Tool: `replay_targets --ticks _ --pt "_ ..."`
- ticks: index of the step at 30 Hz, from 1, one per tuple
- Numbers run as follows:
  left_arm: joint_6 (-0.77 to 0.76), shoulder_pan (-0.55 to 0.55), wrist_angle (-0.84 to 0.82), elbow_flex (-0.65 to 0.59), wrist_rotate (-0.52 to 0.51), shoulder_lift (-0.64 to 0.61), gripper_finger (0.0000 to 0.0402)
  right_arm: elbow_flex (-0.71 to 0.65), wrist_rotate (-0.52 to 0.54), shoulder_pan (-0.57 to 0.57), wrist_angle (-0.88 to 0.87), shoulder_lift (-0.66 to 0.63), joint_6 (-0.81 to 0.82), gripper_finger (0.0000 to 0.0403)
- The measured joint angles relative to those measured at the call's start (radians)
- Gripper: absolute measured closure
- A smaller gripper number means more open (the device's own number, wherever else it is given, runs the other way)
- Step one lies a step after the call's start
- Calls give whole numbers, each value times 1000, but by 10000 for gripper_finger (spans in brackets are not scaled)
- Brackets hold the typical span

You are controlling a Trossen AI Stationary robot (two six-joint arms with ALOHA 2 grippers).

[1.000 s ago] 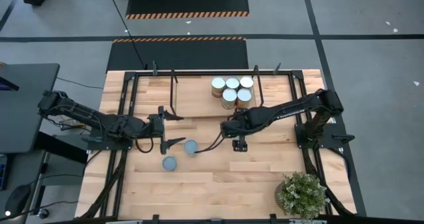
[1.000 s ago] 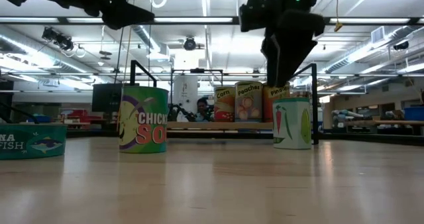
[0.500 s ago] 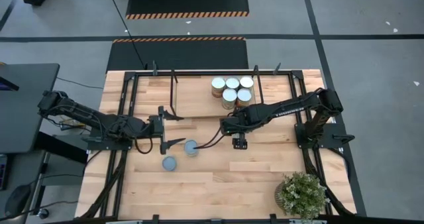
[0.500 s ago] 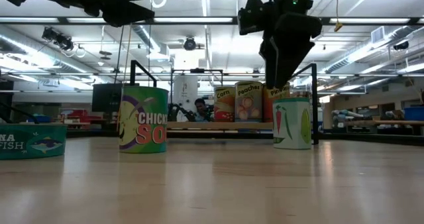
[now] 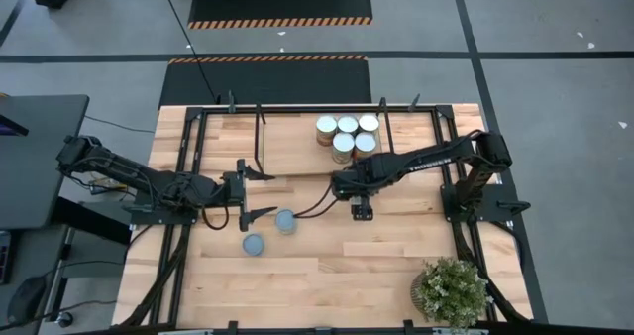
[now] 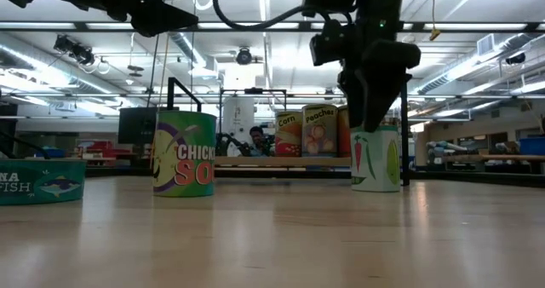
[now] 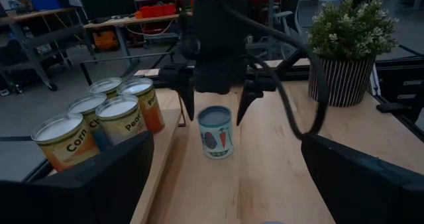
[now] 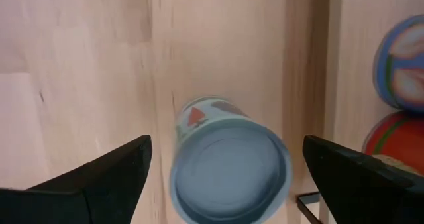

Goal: Pick and place cans onto a shelf
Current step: Put the canned mixed vegetables on the shelf

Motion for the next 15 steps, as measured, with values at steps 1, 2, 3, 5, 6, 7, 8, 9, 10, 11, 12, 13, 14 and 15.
replay_targets --ticks 1,2,3,5,6,7,8,9,10,11,12,13,14,15 --pt "0 0 0 0 0 0 13 0 0 -5 1 0 0 3" --pt "-1 0 0 0 0 0 13 0 -1 -10 0 0 0 3" --pt "-6 0 -1 0 2 0 13 0 -3 -16 0 0 0 3" --pt "-21 0 -9 0 17 0 13 -12 -16 -26 10 0 0 3" --pt "-24 0 -14 0 26 0 13 -24 -25 -31 15 0 1 3" --pt "-26 0 -17 0 34 0 13 -38 -29 -35 13 0 2 3" --pt "-26 0 -20 0 41 0 13 -49 -33 -38 12 0 5 3" --pt "-25 0 -21 0 46 0 13 -58 -34 -40 15 0 6 3" --pt "-22 0 -21 0 49 0 13 -69 -34 -42 26 0 9 3" --pt "-21 0 -20 0 49 0 13 -79 -34 -45 36 0 17 4" --pt "-21 0 -18 0 49 0 13 -90 -35 -48 46 0 23 7" --pt "-21 0 -17 0 49 0 13 -101 -42 -52 58 0 26 11" --pt "-19 0 -18 0 49 0 13 -112 -55 -55 77 0 27 17" --pt "-19 0 -17 0 49 0 13 -124 -64 -57 100 0 27 24"
